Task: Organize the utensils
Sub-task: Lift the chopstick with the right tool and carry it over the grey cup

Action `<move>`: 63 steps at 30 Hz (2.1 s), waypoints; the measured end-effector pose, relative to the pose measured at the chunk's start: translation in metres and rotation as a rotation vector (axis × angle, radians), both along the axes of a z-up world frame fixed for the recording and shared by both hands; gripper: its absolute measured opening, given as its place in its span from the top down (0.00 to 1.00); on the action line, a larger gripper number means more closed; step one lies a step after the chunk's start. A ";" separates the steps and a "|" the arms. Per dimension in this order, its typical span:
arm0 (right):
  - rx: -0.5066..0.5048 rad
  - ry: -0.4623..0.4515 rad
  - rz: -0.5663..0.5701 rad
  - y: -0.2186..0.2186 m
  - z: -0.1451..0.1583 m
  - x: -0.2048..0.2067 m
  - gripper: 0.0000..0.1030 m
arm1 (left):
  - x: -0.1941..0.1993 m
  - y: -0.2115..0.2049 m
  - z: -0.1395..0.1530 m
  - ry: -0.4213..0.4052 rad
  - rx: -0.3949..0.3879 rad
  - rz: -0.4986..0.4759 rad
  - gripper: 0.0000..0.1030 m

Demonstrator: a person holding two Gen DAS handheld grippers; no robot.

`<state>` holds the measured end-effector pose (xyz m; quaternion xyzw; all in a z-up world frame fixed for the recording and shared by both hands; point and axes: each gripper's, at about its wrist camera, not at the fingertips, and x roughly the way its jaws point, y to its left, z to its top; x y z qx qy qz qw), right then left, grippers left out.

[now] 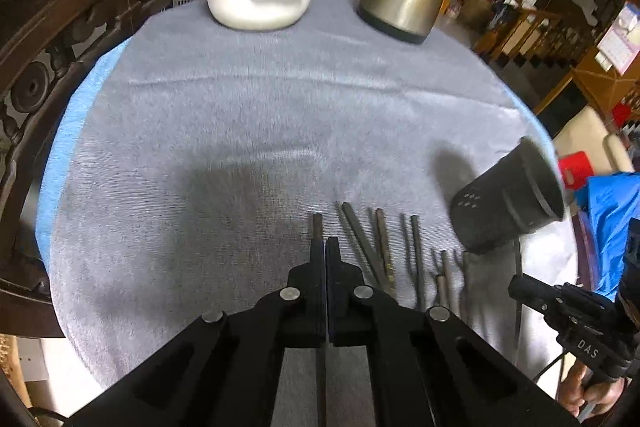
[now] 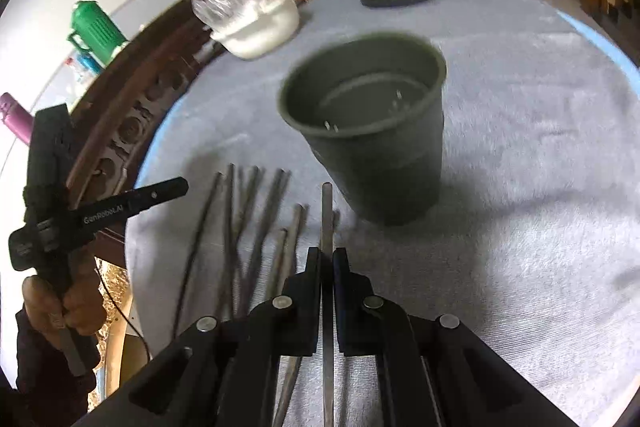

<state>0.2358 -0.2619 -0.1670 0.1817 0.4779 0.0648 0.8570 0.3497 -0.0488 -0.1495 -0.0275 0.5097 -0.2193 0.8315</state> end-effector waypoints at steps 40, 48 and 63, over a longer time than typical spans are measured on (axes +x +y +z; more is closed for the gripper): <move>0.063 -0.430 -0.059 -0.038 0.111 -0.041 0.94 | -0.020 -0.003 0.060 -0.035 -0.099 0.075 0.94; 0.042 -0.610 -0.149 -0.055 0.161 -0.046 0.94 | -0.051 -0.009 0.137 -0.236 -0.229 0.087 0.94; -0.077 -0.757 -0.358 -0.068 0.184 -0.052 0.94 | -0.061 -0.032 0.201 -0.564 -0.443 0.287 0.94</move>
